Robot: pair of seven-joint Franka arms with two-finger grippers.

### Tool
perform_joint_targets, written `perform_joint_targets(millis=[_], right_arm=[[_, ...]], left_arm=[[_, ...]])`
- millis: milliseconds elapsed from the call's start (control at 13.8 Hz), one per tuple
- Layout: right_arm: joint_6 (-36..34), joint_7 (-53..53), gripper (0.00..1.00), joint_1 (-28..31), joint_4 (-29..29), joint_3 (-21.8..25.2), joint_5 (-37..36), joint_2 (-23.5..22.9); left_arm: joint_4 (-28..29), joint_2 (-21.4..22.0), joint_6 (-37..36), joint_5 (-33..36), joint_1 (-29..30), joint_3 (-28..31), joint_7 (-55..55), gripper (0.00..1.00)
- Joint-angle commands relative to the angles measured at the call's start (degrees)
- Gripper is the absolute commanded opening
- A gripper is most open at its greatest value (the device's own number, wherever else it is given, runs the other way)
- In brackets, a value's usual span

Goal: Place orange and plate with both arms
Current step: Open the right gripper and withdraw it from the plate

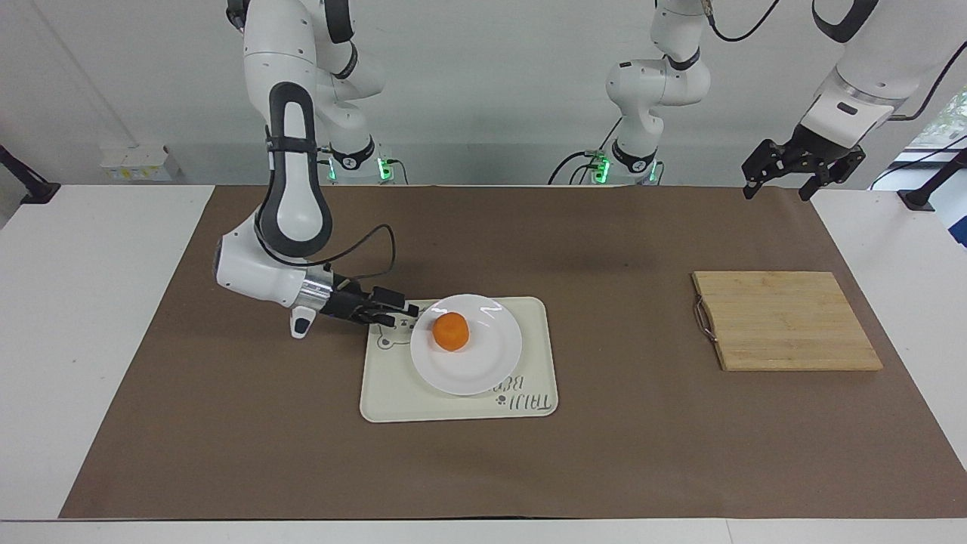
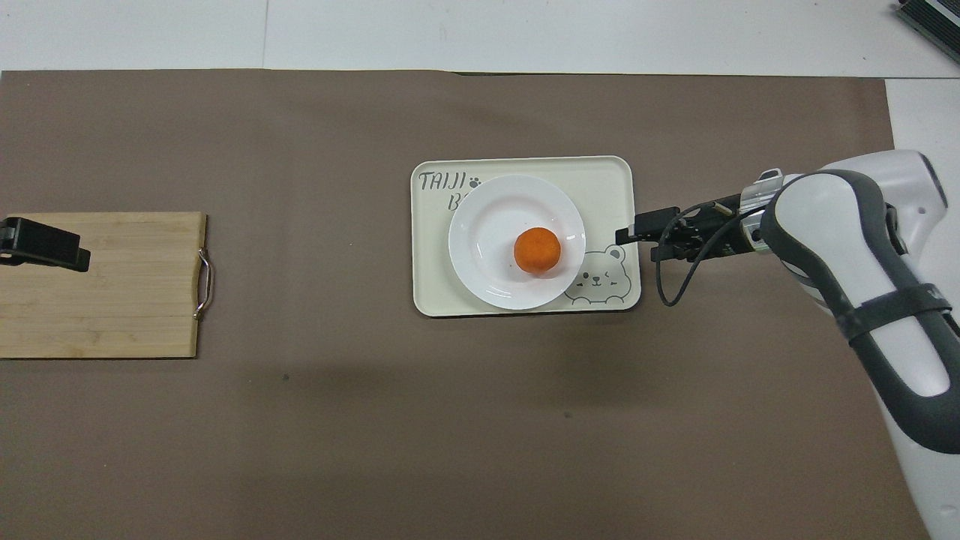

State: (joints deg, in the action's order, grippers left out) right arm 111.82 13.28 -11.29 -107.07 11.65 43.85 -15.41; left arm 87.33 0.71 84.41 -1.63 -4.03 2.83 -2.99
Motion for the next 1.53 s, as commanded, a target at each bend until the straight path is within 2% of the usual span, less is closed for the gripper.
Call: perform_joint_targets(millis=[0, 509, 727, 945, 1236, 1455], right_arm=[[-0.5, -6.6, 1.0, 1.2, 0.4, -0.5, -12.0, 4.8], [-5.4, -9.2, 1.0, 5.9, 0.4, -0.4, -29.1, 9.1], [-8.0, -9.3, 1.0, 7.0, 1.0, -0.3, -36.6, 12.9], [-11.8, -10.1, 1.0, 8.6, 5.6, -0.3, -39.3, 15.1], [-19.1, -15.0, 1.0, 8.0, 15.3, -0.8, -40.7, 14.9], [-25.5, -15.7, 1.0, 7.6, 20.0, -1.3, -41.0, 15.2]], left_arm=[[-1.3, -0.5, -1.4, 0.3, -0.1, 0.2, 0.5, 1.0], [-1.3, -0.5, -1.4, 0.3, -0.1, 0.2, 0.5, 1.0], [-1.3, -0.5, -1.4, 0.3, -0.1, 0.2, 0.5, 1.0], [-1.3, -0.5, -1.4, 0.3, -0.1, 0.2, 0.5, 1.0], [-1.3, -0.5, -1.4, 0.3, -0.1, 0.2, 0.5, 1.0], [-1.3, -0.5, -1.4, 0.3, -0.1, 0.2, 0.5, 1.0]])
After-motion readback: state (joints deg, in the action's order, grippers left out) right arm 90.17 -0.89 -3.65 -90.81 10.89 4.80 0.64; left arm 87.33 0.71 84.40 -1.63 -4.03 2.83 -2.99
